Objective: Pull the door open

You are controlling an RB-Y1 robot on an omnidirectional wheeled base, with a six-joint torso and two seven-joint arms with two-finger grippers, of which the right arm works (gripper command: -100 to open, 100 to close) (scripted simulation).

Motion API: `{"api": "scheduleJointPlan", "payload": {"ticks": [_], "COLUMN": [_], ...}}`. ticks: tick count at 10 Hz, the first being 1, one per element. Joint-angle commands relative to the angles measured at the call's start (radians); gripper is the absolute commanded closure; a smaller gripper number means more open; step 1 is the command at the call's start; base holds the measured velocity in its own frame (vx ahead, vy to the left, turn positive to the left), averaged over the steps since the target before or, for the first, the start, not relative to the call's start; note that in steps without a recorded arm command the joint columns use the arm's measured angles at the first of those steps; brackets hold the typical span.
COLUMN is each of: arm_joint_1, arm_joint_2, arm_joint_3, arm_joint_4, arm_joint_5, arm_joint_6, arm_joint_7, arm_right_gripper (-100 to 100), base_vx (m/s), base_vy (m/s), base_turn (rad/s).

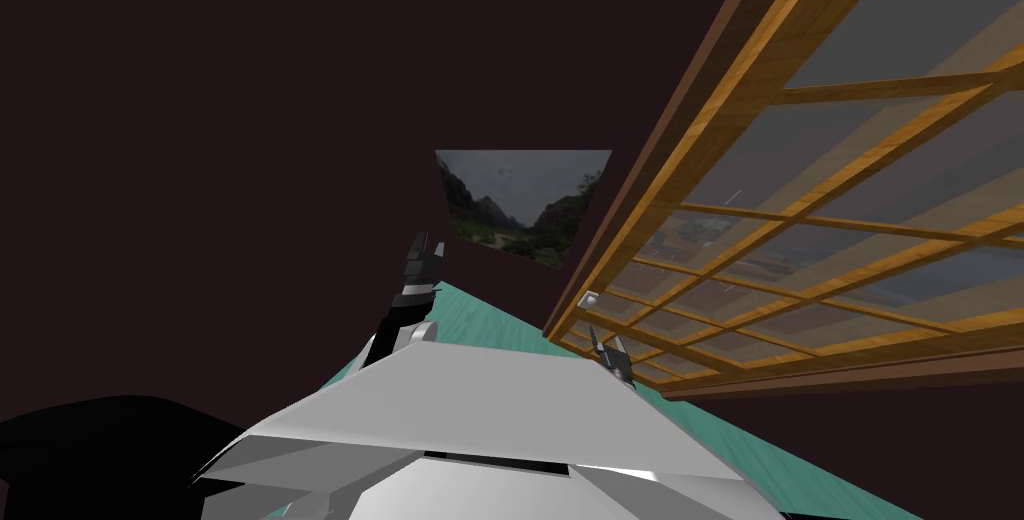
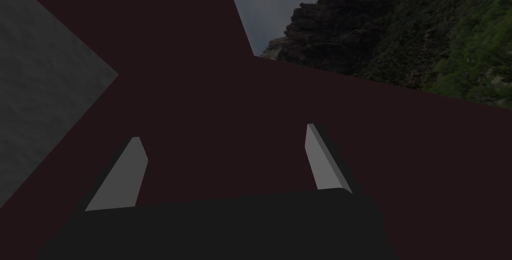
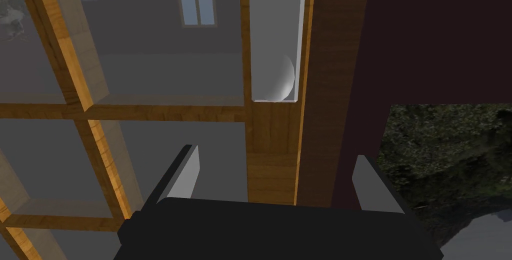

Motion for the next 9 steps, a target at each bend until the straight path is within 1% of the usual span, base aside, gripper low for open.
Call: {"api": "scheduleJointPlan", "payload": {"ticks": [1, 2, 4, 9], "arm_joint_1": [0.004, 0.002, -0.007, -0.033], "arm_joint_2": [0.001, 0.000, 0.001, 0.003], "arm_joint_3": [-0.005, -0.003, -0.006, -0.012], "arm_joint_4": [-0.002, 0.000, 0.003, 0.012], "arm_joint_5": [0.009, 0.005, 0.003, -0.004], "arm_joint_6": [-0.001, -0.001, 0.006, 0.027], "arm_joint_7": [0.035, 0.021, 0.030, 0.045], "arm_right_gripper": [-100, -100, -100, -100], "base_vx": [-0.011, -0.006, 0.117, 0.195], "base_vy": [0.020, 0.009, -0.036, -0.074], "base_turn": [-0.011, -0.004, 0.026, 0.030]}}
